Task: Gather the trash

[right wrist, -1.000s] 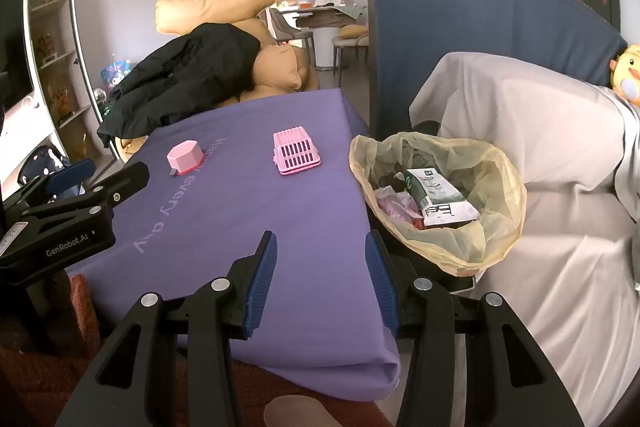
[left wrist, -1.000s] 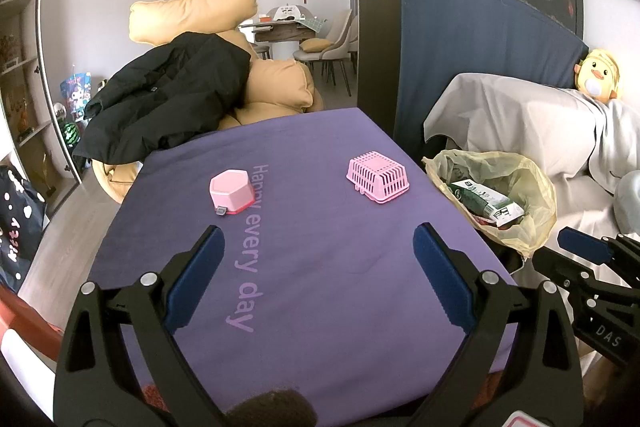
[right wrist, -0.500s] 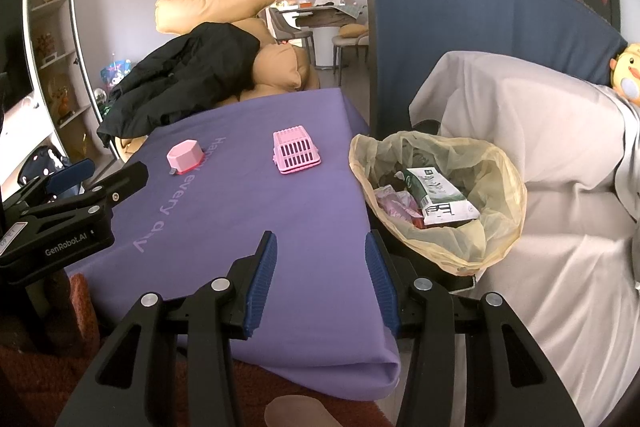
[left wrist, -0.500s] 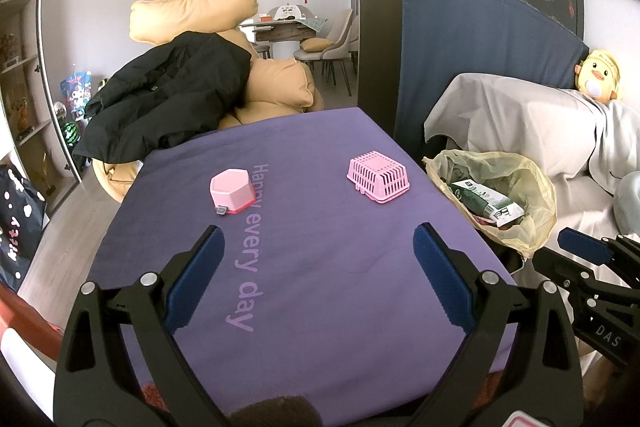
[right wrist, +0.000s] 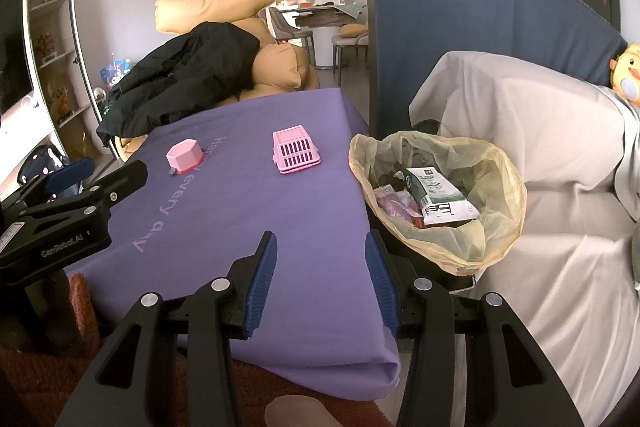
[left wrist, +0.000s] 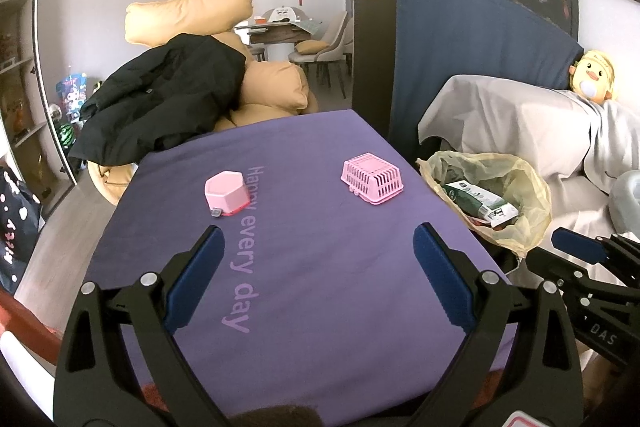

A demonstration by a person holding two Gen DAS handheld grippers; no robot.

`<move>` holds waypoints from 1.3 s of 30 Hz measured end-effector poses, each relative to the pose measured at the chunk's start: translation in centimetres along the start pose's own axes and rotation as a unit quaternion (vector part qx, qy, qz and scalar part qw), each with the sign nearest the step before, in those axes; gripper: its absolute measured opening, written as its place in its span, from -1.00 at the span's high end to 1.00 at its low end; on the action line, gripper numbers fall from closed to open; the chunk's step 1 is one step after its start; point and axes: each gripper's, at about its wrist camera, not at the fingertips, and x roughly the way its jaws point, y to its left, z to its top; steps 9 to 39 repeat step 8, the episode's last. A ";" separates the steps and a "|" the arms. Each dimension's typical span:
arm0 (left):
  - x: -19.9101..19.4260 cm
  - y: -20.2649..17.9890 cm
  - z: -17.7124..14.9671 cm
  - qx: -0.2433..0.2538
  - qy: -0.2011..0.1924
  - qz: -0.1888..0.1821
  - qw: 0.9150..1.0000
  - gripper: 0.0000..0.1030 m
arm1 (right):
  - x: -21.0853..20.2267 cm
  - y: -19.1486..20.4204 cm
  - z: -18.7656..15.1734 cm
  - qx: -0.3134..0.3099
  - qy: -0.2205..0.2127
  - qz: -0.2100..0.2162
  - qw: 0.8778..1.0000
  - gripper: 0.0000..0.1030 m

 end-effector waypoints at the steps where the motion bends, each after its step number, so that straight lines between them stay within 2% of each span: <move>1: 0.0 0.0 0.0 0.000 0.001 -0.001 1.000 -0.76 | 0.0 0.0 0.0 0.000 0.001 0.001 1.000 0.15; 4: 1.0 -0.4 0.5 0.010 0.019 -0.025 0.999 -0.76 | 0.2 -0.4 0.3 -0.004 0.009 -0.002 1.000 0.15; 6: 2.3 -1.1 1.1 0.046 0.032 -0.077 0.995 -0.76 | 0.2 -1.8 1.0 0.003 0.007 -0.012 1.000 0.15; 8: 4.8 -2.6 1.5 0.118 0.058 -0.146 0.981 -0.76 | 0.0 -6.2 2.3 0.038 -0.006 -0.042 0.998 0.15; 39: 4.8 -2.6 1.5 0.118 0.058 -0.146 0.981 -0.76 | 0.0 -6.2 2.3 0.038 -0.006 -0.042 0.998 0.15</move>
